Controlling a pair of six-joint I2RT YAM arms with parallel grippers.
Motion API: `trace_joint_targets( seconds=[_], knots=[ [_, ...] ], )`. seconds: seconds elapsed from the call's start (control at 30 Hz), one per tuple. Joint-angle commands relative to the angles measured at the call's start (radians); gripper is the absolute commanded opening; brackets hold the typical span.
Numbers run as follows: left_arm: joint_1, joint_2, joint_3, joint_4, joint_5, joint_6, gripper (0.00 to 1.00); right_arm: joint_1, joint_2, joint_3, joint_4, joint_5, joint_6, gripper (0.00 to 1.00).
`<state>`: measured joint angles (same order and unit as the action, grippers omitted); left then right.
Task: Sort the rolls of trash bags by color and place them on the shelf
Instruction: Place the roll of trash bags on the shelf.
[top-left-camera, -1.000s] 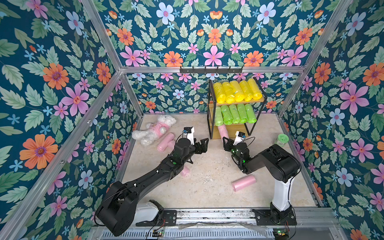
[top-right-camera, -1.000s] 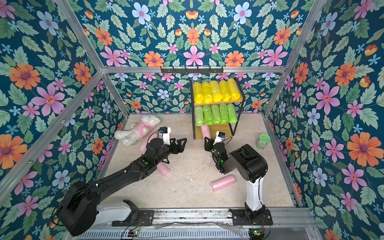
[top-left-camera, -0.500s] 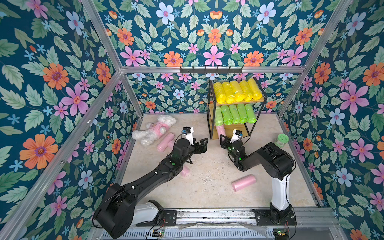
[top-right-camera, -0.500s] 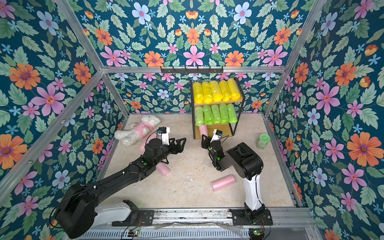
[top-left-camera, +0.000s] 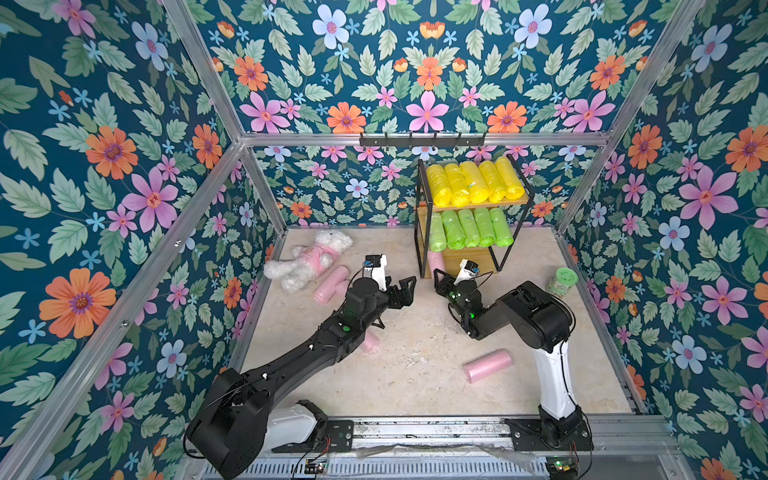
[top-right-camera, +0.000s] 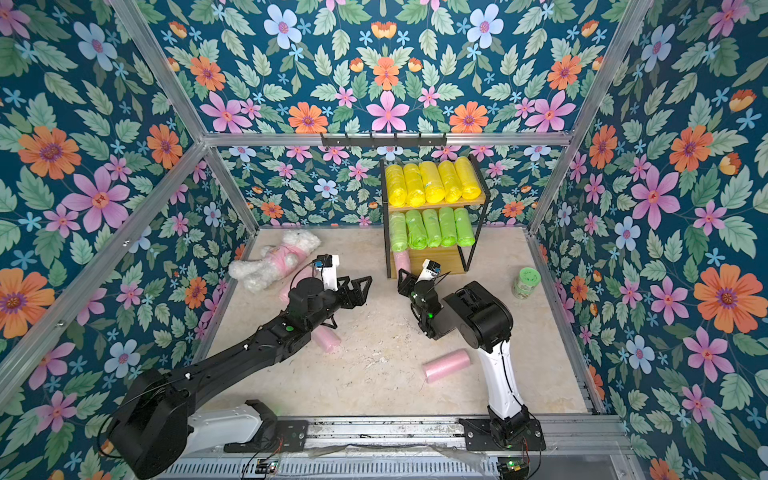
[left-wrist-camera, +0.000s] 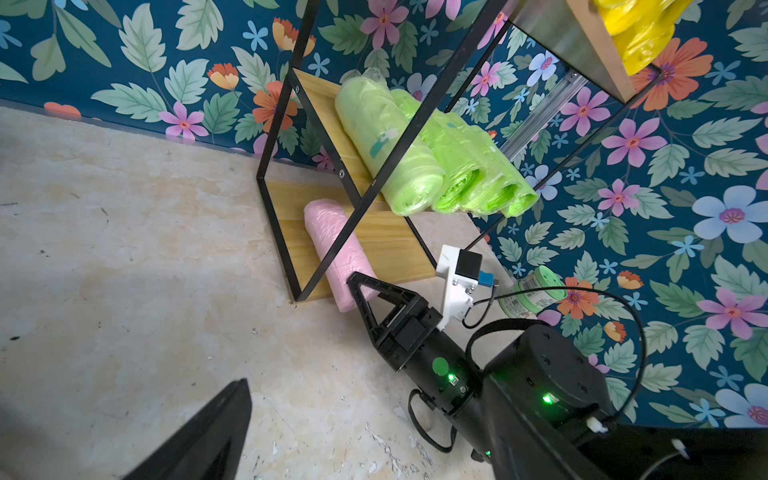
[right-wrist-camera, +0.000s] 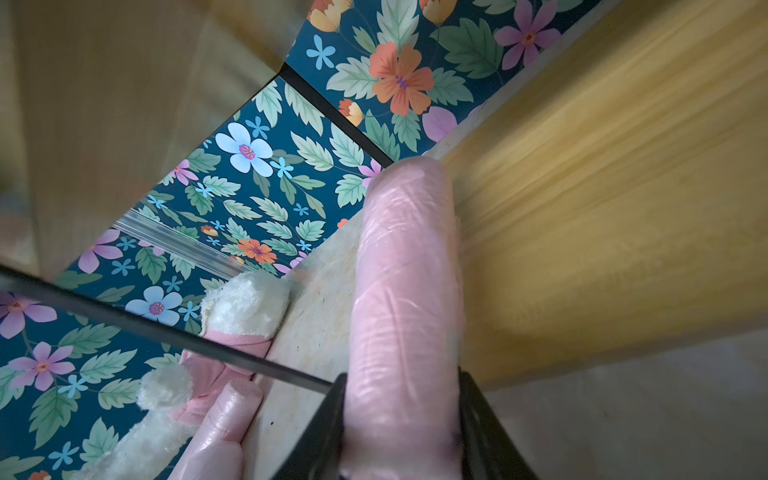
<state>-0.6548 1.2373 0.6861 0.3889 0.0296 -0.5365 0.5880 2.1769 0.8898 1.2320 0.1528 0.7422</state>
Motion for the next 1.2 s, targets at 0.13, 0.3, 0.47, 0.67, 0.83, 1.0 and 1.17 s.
trace_joint_targets(
  seconds=[0.13,0.3,0.47,0.67,0.83,1.0,1.17],
  knots=[
    [0.001,-0.012,-0.003,0.013,0.006,0.006,0.92,0.003,0.033,0.043,0.055,-0.023,0.059,0.38],
    [0.001,-0.009,-0.002,0.014,0.009,0.006,0.92,0.002,0.055,0.073,0.043,-0.029,0.080,0.39],
    [0.001,-0.013,0.000,0.011,0.010,0.006,0.92,0.004,0.071,0.095,0.024,-0.031,0.101,0.41],
    [0.001,-0.016,-0.001,0.010,0.010,0.006,0.92,0.003,0.080,0.108,-0.010,-0.023,0.118,0.44],
    [0.001,-0.019,0.000,0.010,0.011,0.008,0.92,0.004,0.075,0.100,-0.019,-0.010,0.132,0.47],
    [0.001,-0.021,-0.002,0.005,0.012,0.010,0.92,0.004,0.055,0.090,-0.017,-0.010,0.134,0.54],
    [0.001,-0.024,-0.002,0.002,0.013,0.010,0.92,0.004,0.026,0.077,-0.025,-0.007,0.128,0.59]
  ],
)
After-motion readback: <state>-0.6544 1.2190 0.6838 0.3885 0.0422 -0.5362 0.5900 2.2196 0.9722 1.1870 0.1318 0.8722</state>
